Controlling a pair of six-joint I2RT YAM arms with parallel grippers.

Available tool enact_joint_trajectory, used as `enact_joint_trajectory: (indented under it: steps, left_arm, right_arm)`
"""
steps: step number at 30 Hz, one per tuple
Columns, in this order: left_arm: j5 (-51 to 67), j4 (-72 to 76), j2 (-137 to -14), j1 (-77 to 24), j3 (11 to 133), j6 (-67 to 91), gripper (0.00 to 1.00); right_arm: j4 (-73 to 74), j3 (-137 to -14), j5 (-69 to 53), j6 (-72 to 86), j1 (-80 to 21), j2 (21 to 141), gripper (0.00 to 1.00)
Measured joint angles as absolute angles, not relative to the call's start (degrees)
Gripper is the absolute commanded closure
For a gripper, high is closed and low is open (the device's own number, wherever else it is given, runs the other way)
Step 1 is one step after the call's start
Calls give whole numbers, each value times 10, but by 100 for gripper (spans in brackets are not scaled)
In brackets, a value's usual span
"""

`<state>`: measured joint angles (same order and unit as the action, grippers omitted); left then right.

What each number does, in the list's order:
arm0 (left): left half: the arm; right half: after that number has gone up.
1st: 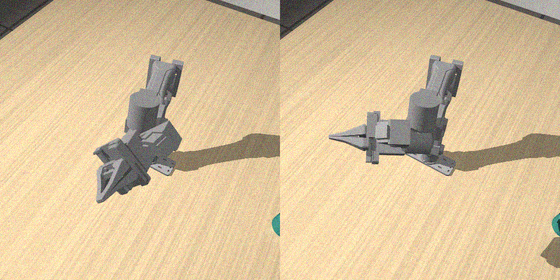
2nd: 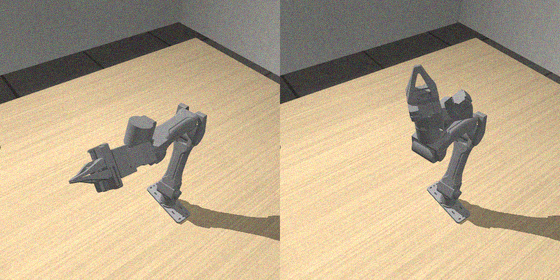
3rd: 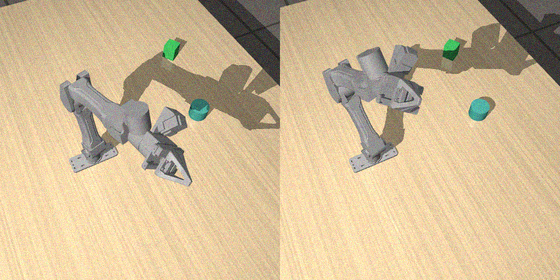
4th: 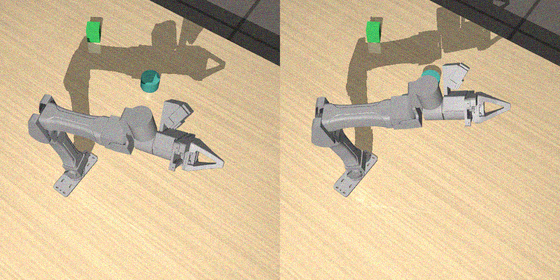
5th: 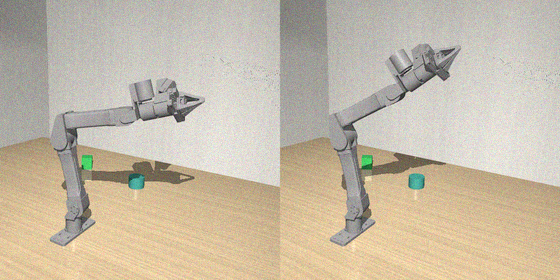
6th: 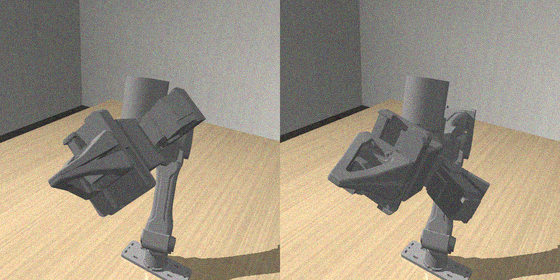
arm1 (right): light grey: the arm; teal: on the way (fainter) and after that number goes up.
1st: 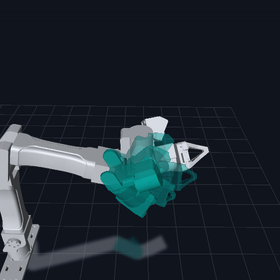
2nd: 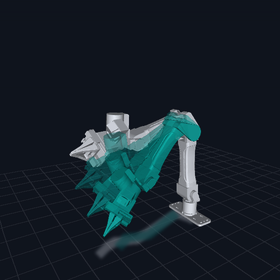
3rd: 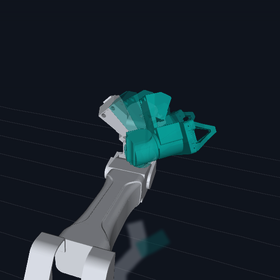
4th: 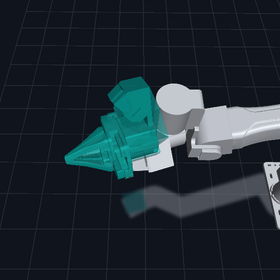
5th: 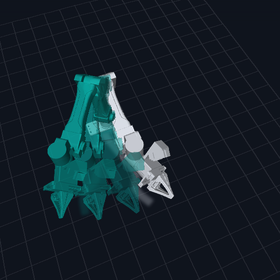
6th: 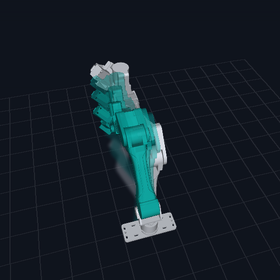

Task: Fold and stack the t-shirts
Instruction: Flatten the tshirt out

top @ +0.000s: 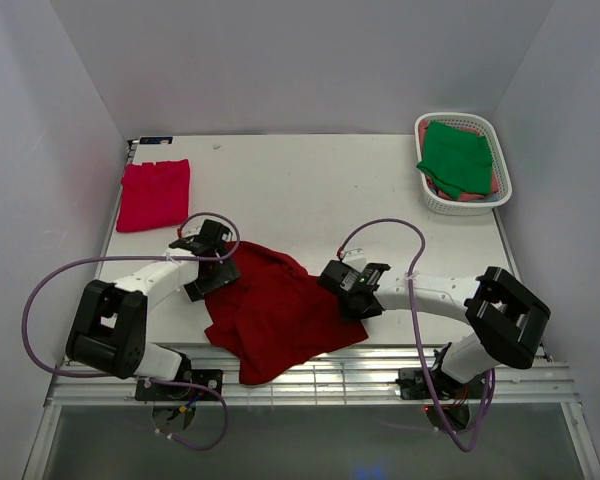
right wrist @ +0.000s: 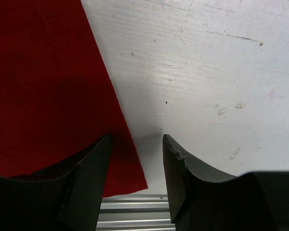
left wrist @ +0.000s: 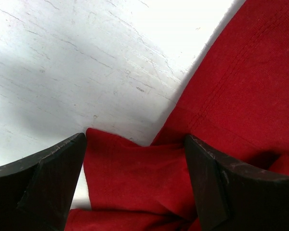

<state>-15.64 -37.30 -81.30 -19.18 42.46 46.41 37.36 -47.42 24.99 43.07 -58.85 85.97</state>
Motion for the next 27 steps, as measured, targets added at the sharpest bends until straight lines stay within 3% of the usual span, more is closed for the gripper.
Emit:
enact_joint_trajectory:
  steps: [27]
  left_arm:
    - [-169, -389, -779, -189, 403, 466, 4]
  right_arm:
    - [310, -469, 161, 435, -587, 868, 52]
